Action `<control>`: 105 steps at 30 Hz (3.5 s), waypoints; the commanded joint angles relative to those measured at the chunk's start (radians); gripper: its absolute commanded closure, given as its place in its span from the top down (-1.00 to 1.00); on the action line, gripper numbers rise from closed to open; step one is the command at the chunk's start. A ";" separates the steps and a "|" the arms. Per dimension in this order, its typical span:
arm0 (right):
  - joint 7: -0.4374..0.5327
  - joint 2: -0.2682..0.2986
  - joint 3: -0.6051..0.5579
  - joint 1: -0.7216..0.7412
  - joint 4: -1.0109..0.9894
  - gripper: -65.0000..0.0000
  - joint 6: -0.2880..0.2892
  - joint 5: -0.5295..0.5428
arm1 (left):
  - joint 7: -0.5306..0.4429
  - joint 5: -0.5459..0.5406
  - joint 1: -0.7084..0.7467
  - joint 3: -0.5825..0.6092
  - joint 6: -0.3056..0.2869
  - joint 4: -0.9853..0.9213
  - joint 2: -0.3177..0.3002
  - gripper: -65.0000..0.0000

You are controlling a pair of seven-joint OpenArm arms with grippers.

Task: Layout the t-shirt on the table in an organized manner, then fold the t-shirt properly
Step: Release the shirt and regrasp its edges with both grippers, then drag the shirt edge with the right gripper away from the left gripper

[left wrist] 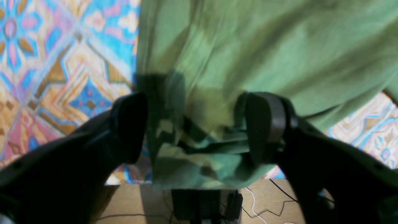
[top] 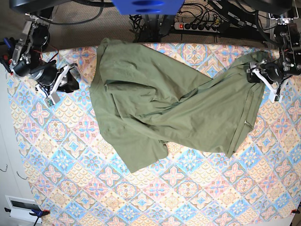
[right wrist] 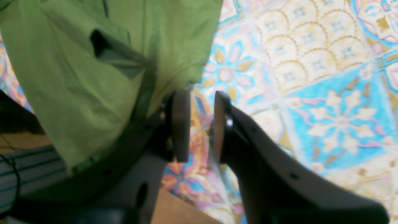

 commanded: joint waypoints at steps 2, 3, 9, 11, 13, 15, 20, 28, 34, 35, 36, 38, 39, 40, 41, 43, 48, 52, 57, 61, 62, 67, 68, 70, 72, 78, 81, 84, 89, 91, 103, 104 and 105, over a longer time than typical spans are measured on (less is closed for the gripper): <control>0.020 0.000 0.007 0.009 0.018 -0.59 0.003 0.020 | -0.010 -0.001 -0.006 -0.008 -0.001 0.011 -0.002 0.49; 0.020 -0.006 0.007 0.009 0.018 -0.59 0.003 0.020 | -0.010 0.002 -0.009 -0.010 -0.001 0.011 0.007 0.49; 0.018 -0.043 0.007 0.009 0.016 -0.59 0.003 0.019 | -0.010 -0.004 -0.072 -0.007 -0.001 -0.088 0.038 0.49; 0.018 -0.043 0.007 0.009 0.016 -0.59 0.003 0.019 | -0.008 -0.002 -0.085 -0.007 -0.001 -0.099 0.055 0.45; 0.018 -0.043 0.007 0.009 0.016 -0.59 0.003 0.019 | -0.008 -0.004 -0.088 -0.007 -0.001 -0.099 0.068 0.19; 0.018 -0.045 0.007 0.009 0.016 -0.60 0.003 0.019 | -0.010 -0.007 -0.092 -0.013 -0.001 -0.098 0.084 -0.37; 0.014 -0.045 0.007 0.001 0.018 -0.60 0.003 0.019 | -0.003 -0.087 -0.126 -0.016 -0.021 -0.085 0.085 -1.00; 0.020 -0.045 -0.121 0.000 0.024 -0.58 0.003 0.019 | 0.001 -0.193 -0.121 -0.058 -0.021 0.015 0.078 -1.00; 0.020 -0.048 -0.156 0.008 0.024 -0.32 0.003 0.022 | 0.001 -0.191 -0.120 -0.058 -0.021 0.030 0.078 -1.00; 0.020 -0.048 -0.164 0.009 0.024 -0.26 0.003 0.024 | 0.001 -0.191 -0.120 -0.058 -0.021 0.030 0.078 -1.00; 0.020 -0.048 -0.170 0.009 0.027 -0.21 0.003 0.024 | 0.001 -0.191 -0.120 -0.058 -0.021 0.030 0.078 -1.00; 0.020 -0.049 -0.180 0.009 0.044 -0.17 0.003 0.024 | 0.001 -0.187 -0.120 -0.058 -0.021 0.028 0.078 -1.00; 0.020 -0.062 -0.188 0.009 0.051 -0.17 0.003 0.024 | 0.001 -0.187 -0.120 -0.058 -0.021 0.028 0.078 -1.00; 0.020 -0.077 -0.193 0.009 0.054 -0.17 0.003 0.024 | 0.001 -0.187 -0.120 -0.058 -0.021 0.028 0.078 -1.00; 0.020 -0.086 -0.197 0.012 0.054 -0.17 0.003 0.024 | 0.001 -0.187 -0.120 -0.058 -0.021 0.028 0.078 -1.00; 0.022 -0.100 -0.216 0.040 0.047 -0.17 0.003 0.022 | 0.001 -0.187 -0.120 -0.058 -0.021 0.028 0.078 -1.00; 0.022 -0.141 -0.240 0.101 0.042 -0.16 0.003 0.019 | 0.001 -0.187 -0.120 -0.058 -0.021 0.028 0.078 -1.00; 0.022 -0.174 -0.245 0.143 -0.010 -0.16 0.003 0.019 | 0.001 -0.187 -0.120 -0.058 -0.021 0.028 0.078 -1.00; 0.022 -0.175 -0.245 0.149 -0.064 -0.16 0.003 0.019 | 0.001 -0.190 -0.120 -0.058 -0.021 0.028 0.078 -1.00; 0.023 -0.175 -0.245 0.149 -0.065 -0.17 0.003 0.019 | 0.001 -0.188 -0.120 -0.058 -0.021 0.028 0.078 -1.00; 0.023 -0.175 -0.245 0.150 -0.067 -0.17 0.003 0.019 | 0.001 -0.190 -0.120 -0.058 -0.021 0.028 0.078 -1.00; 0.069 -0.175 -0.246 0.152 -0.156 -0.41 0.003 0.022 | 0.000 -0.193 -0.124 -0.058 -0.021 0.028 0.081 -1.00; 0.077 -0.177 -0.246 0.164 -0.179 -0.50 0.003 0.024 | 0.000 -0.193 -0.124 -0.058 -0.021 0.028 0.082 -1.00; 0.081 -0.186 -0.246 0.186 -0.226 -0.66 0.003 0.024 | -0.002 -0.193 -0.124 -0.058 -0.021 0.028 0.082 -1.00; 0.084 -0.187 -0.246 0.207 -0.252 -0.75 0.003 0.024 | -0.005 -0.194 -0.124 -0.058 -0.021 0.028 0.082 -1.00; 0.086 -0.181 -0.160 0.238 -0.213 -0.95 0.003 0.131 | -0.011 -0.194 -0.172 -0.059 -0.024 0.031 0.084 -1.00; 0.086 -0.181 -0.045 0.253 -0.199 -0.95 0.003 0.160 | -0.011 -0.197 -0.250 -0.059 -0.025 0.033 0.085 -1.00; 0.083 -0.180 0.041 0.345 -0.206 -0.95 0.003 0.163 | -0.010 -0.229 -0.319 -0.059 -0.025 0.034 0.085 -0.99; 0.084 -0.158 0.080 0.500 -0.237 -0.95 0.003 0.160 | 0.000 -0.340 -0.410 -0.059 -0.024 0.051 0.087 -0.98; 0.087 -0.141 0.084 0.574 -0.311 -0.95 0.003 0.160 | -0.003 -0.340 -0.451 -0.059 -0.024 0.051 0.099 -0.98; 0.109 0.029 -0.093 1.194 -0.837 -0.95 0.003 0.160 | 0.015 -0.285 -0.887 0.002 -0.025 -0.237 0.197 -0.98; 0.087 0.030 -0.131 1.195 -0.843 -0.95 0.003 0.160 | 0.026 -0.285 -0.901 0.024 -0.025 -0.239 0.196 -0.98; 0.069 0.030 -0.170 1.195 -0.840 -0.94 0.003 0.160 | 0.043 -0.285 -0.902 0.042 -0.025 -0.239 0.196 -0.98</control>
